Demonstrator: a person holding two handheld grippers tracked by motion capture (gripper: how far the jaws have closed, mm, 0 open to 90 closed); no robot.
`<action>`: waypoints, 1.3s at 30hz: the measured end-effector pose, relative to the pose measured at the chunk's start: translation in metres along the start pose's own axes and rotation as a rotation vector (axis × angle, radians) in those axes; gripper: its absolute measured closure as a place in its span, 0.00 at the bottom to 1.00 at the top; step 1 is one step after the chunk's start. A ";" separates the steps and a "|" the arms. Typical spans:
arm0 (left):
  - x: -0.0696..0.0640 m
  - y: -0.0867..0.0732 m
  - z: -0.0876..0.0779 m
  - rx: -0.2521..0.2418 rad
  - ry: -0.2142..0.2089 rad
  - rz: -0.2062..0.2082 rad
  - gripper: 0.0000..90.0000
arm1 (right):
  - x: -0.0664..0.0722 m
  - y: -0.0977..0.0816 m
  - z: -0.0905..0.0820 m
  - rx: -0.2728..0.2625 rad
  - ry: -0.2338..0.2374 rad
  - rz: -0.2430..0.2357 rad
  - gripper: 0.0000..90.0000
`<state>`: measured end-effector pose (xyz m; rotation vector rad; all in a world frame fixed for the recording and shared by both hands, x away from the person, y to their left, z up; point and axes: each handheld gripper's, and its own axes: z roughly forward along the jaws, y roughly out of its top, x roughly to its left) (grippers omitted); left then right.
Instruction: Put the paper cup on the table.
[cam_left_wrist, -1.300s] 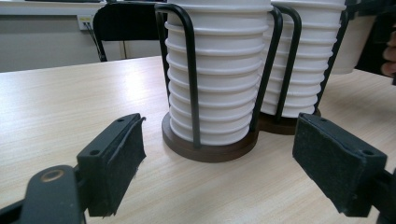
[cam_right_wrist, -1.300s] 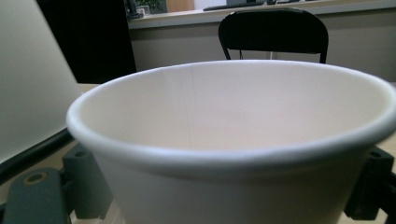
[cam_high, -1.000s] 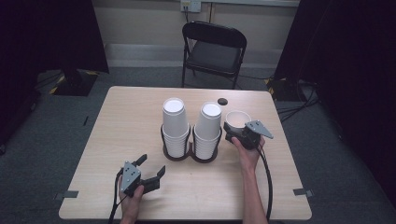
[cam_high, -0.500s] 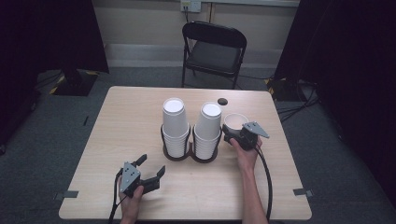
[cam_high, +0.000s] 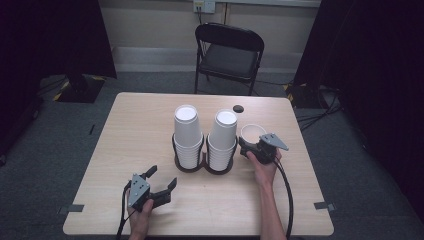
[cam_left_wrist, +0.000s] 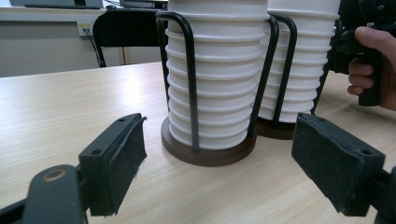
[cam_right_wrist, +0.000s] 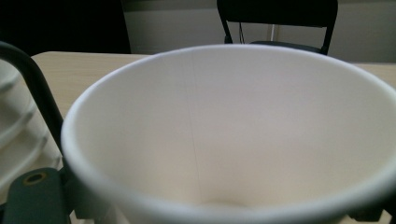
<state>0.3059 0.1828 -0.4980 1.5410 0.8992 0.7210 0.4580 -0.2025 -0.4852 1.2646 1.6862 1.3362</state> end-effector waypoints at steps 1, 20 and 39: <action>0.000 0.000 0.000 -0.001 0.007 0.004 0.19 | -0.001 -0.001 -0.001 0.003 -0.002 -0.001 0.12; 0.000 0.000 0.000 -0.003 0.004 0.001 0.19 | -0.009 -0.008 0.000 0.173 -0.004 0.001 0.16; -0.002 0.000 0.000 -0.002 0.012 0.007 0.19 | -0.005 -0.011 -0.016 0.231 -0.032 0.019 0.16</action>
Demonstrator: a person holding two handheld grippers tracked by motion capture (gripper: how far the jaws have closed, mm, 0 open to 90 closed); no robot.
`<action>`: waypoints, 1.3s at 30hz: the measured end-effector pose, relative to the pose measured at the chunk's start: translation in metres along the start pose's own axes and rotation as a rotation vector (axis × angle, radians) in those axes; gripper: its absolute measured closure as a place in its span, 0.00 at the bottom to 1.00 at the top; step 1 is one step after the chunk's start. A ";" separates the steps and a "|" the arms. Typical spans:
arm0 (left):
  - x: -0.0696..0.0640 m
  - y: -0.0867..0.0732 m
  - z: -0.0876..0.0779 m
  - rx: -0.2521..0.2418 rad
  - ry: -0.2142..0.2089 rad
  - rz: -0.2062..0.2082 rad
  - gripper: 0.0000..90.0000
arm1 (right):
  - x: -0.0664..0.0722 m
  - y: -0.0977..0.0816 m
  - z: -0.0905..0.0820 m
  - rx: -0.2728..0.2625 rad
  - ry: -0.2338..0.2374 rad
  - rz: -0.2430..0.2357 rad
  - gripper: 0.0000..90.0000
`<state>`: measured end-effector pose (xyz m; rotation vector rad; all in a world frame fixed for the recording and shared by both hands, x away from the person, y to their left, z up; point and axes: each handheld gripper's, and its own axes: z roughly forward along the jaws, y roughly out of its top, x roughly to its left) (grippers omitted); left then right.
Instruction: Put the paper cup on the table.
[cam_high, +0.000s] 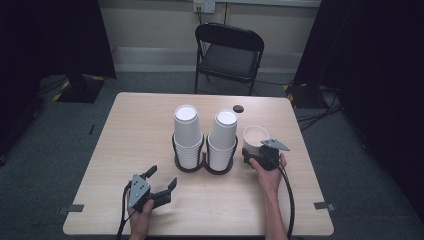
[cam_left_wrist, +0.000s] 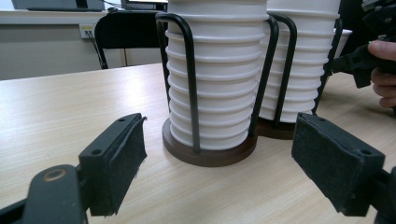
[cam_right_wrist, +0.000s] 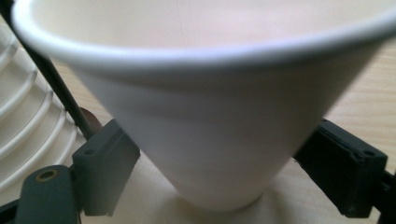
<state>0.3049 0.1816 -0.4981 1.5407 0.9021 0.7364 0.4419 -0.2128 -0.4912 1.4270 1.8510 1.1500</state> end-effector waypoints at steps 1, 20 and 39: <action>0.000 0.000 0.000 0.001 0.001 0.000 0.19 | 0.000 -0.001 -0.002 -0.007 0.003 0.007 0.16; -0.003 0.001 0.002 0.017 0.082 0.000 0.17 | 0.005 -0.011 -0.048 -0.124 -0.005 0.024 0.15; -0.008 0.001 -0.002 0.052 0.115 -0.016 0.18 | 0.047 -0.045 -0.093 -0.293 0.106 -0.017 0.15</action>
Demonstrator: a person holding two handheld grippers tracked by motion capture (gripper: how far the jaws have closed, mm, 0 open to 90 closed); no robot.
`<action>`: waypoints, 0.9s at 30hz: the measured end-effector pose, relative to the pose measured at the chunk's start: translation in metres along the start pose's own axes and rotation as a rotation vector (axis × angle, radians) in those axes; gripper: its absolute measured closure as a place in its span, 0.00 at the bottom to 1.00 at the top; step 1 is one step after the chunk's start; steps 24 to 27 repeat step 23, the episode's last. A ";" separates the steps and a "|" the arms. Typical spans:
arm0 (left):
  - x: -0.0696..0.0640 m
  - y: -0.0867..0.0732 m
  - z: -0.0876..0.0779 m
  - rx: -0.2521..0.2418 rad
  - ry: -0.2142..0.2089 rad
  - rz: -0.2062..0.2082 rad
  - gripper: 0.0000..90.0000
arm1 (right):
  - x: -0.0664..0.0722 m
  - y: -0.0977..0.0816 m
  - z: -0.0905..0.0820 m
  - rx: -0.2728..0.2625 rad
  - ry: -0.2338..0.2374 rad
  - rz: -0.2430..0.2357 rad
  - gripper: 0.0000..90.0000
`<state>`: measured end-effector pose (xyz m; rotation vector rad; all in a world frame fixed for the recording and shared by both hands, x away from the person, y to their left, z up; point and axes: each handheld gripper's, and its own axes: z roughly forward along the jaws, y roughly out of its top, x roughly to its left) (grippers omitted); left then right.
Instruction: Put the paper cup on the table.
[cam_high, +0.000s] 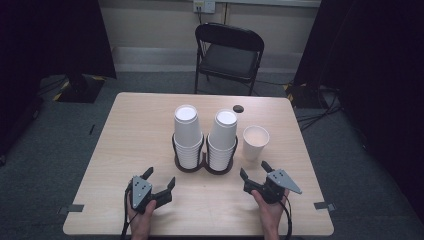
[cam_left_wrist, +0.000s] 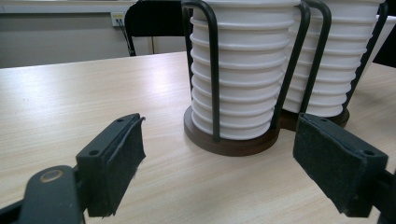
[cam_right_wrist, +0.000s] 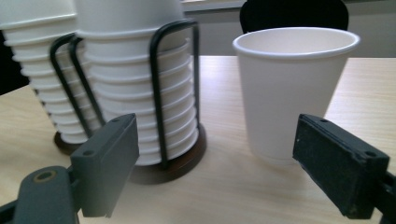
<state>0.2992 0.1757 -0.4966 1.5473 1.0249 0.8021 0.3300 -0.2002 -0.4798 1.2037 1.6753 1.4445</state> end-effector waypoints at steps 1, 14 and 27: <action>0.000 0.000 0.000 0.006 -0.004 -0.005 0.18 | 0.002 -0.001 -0.001 -0.003 0.007 -0.001 0.15; -0.002 -0.001 -0.008 0.021 0.002 -0.005 0.18 | 0.027 -0.018 -0.005 -0.018 0.100 -0.028 0.15; -0.001 -0.002 -0.010 -0.003 0.001 -0.022 0.18 | 0.029 -0.021 -0.004 -0.020 0.078 -0.024 0.15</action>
